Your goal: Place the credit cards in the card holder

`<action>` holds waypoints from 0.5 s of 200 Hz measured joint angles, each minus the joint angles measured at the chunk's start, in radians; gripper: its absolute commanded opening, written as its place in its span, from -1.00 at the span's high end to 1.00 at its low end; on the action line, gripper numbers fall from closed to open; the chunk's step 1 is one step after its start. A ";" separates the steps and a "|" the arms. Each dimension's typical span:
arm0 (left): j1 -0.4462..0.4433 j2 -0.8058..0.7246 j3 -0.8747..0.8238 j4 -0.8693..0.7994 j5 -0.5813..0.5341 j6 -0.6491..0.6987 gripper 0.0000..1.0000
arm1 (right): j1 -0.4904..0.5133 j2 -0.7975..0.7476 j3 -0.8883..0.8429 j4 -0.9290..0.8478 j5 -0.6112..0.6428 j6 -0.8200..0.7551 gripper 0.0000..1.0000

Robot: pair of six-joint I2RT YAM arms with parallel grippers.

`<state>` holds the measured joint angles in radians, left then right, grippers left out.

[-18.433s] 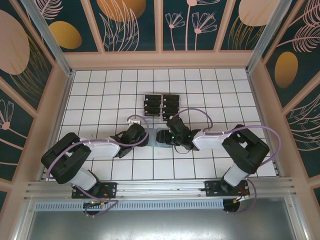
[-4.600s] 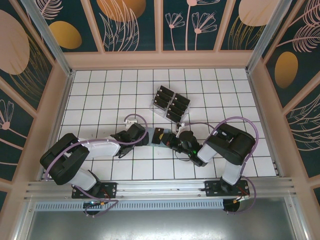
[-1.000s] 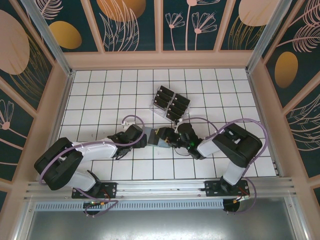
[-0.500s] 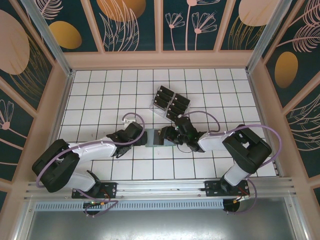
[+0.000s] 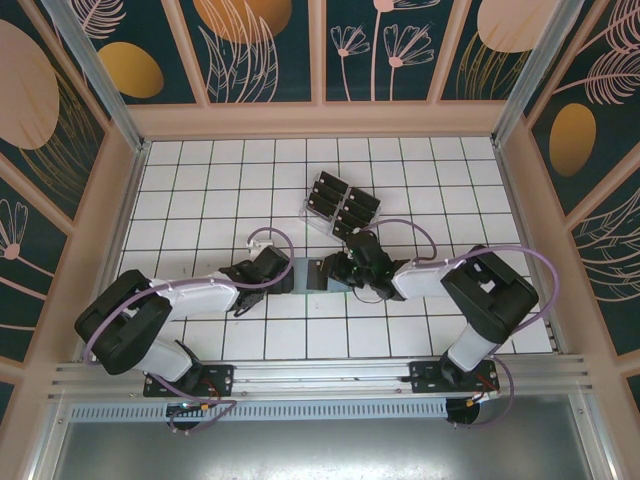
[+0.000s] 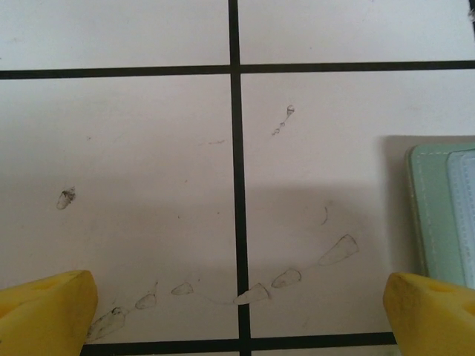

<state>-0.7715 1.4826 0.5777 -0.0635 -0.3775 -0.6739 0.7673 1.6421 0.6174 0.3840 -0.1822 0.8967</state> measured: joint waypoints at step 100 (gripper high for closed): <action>0.000 0.032 -0.001 0.022 -0.014 0.000 -0.97 | 0.003 0.049 0.042 0.000 -0.022 -0.002 0.69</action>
<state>-0.7719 1.5150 0.5770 -0.0418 -0.3916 -0.6739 0.7704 1.6909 0.6594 0.3843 -0.2043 0.8948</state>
